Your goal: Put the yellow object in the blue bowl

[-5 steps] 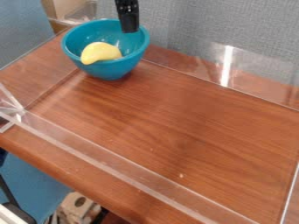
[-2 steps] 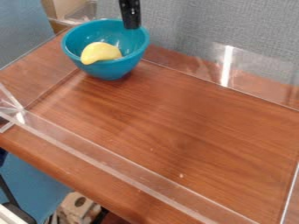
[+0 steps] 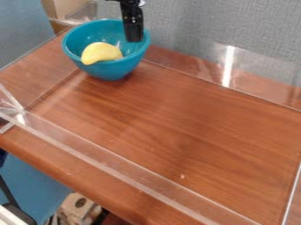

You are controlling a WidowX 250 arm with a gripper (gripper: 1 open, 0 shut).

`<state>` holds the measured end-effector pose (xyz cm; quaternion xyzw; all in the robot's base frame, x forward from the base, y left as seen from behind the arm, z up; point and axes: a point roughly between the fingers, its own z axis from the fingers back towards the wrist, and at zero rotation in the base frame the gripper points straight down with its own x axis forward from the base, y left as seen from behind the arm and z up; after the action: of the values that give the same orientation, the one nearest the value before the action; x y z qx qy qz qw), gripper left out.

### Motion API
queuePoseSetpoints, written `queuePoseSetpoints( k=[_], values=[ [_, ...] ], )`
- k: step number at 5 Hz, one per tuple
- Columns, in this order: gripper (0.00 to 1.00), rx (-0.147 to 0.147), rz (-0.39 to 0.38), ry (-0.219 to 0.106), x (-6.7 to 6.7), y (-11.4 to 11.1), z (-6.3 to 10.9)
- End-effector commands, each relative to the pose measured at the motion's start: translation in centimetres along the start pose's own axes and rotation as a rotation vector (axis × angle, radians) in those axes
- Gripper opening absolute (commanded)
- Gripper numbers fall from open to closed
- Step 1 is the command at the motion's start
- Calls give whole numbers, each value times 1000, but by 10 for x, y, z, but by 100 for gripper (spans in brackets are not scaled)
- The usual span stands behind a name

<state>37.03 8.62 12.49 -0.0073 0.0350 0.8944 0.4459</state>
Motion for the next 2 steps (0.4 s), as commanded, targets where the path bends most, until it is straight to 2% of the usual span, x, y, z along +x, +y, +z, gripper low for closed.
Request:
queuePoseSetpoints(
  k=[1,2],
  values=[
    [0,-59,-21,26,-9,1,23],
    [0,-50,-40,23,-9,1,25]
  ],
)
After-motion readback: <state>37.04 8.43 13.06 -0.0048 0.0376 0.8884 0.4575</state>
